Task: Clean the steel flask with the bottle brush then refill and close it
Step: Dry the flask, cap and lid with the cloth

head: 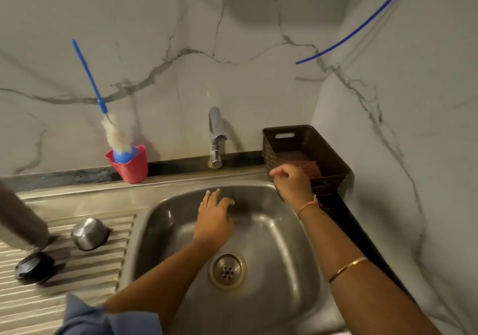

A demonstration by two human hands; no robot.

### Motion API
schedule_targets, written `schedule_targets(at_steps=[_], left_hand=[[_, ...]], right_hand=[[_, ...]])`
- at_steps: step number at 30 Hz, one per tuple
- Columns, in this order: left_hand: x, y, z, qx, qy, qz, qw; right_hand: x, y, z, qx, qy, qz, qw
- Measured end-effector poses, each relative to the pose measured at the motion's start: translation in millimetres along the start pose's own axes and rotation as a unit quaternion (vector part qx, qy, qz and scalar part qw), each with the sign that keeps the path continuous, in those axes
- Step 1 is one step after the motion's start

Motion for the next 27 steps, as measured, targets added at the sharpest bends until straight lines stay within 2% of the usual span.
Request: schedule_targets(at_steps=[2,5,8,11,13,16,18,24,27], left_hand=[[23.6,24.3,8.3,-0.088,0.02,-0.004,0.996],[51.2,53.9,23.6,-0.235,0.053,-0.059,0.969],[73.0,73.3,41.9,-0.341,0.093,-0.13,0.926],[93.0,83.1,65.2,-0.416,0.09,-0.183,0.886],[104.6,88.6,76.9,-0.422,0.082,-0.185,0.884],[115.3,90.5,83.5,-0.377,0.087,-0.165,0.907],[116.1,90.0,82.5,-0.368,0.104,-0.157,0.91],[114.7,88.5,81.8,-0.388,0.116,-0.136,0.904],[113.8,87.3,80.3,-0.381,0.114,-0.125,0.909]], right_hand=[[24.9,4.6,-28.4,0.017,0.035,-0.002,0.999],[60.6,31.6,-41.8,-0.01,0.024,0.029,0.999],[92.7,58.2,-31.4,-0.09,-0.02,0.05,0.995],[110.7,76.7,-5.5,-0.175,-0.102,0.064,0.977],[116.8,83.2,8.7,-0.208,-0.153,0.065,0.964],[121.9,89.0,27.5,-0.237,-0.222,0.074,0.943],[125.1,92.0,38.7,-0.27,-0.25,0.074,0.927],[129.3,86.4,49.8,-0.397,-0.226,0.015,0.89],[130.6,81.9,49.4,-0.406,-0.218,-0.01,0.887]])
Point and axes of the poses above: each hand's wrist, its own x-axis towards the middle knuckle, its own z-axis out of the palm, y = z × x, the point moved 8 cm from there along x, towards the middle knuckle, and after that the axes turned 12 degrees about -x, right-handed, at the moved point
